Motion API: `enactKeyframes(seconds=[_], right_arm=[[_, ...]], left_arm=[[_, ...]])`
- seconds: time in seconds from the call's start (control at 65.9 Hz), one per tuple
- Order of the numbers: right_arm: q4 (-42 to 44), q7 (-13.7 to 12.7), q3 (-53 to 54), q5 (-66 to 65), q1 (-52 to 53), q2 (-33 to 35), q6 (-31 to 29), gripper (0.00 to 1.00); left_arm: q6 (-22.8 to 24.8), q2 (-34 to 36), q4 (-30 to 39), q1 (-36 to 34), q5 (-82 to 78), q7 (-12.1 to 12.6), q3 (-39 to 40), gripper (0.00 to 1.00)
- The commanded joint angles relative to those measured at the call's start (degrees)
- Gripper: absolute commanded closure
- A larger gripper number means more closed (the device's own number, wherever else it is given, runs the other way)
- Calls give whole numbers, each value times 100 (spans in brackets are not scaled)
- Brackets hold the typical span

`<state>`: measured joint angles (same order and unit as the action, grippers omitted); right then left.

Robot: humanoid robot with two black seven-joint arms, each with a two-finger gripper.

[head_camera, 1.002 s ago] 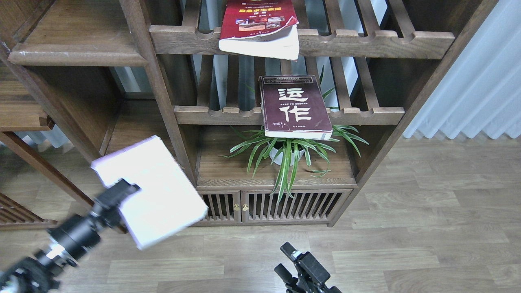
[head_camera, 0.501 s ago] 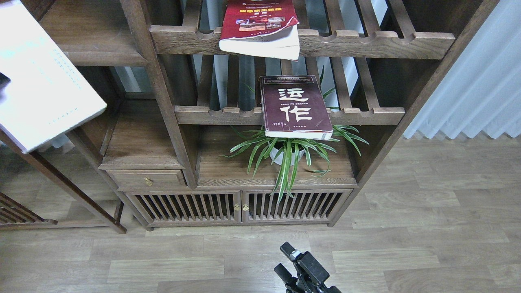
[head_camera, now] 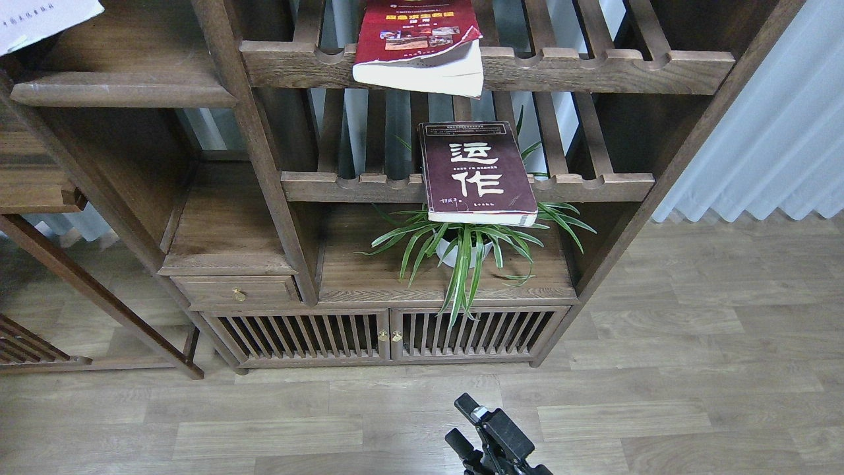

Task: Organize books on shelf
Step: 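Place the white book flat on the upper shelf with the left gripper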

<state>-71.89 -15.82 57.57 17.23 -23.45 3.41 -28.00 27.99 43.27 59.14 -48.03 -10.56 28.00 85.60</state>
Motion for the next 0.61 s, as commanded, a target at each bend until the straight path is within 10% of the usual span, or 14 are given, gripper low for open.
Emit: enactKeyframes(seconds=[0.0, 0.592], right_arm=[[0, 0, -9, 0, -1, -7, 0, 0], [0, 9, 0, 8, -10, -7, 0, 0]], left_arm=[[1, -222, -421, -611, -604, 0, -271, 94], [1, -1013, -2899, -3485, -1457, 0, -2565, 93]])
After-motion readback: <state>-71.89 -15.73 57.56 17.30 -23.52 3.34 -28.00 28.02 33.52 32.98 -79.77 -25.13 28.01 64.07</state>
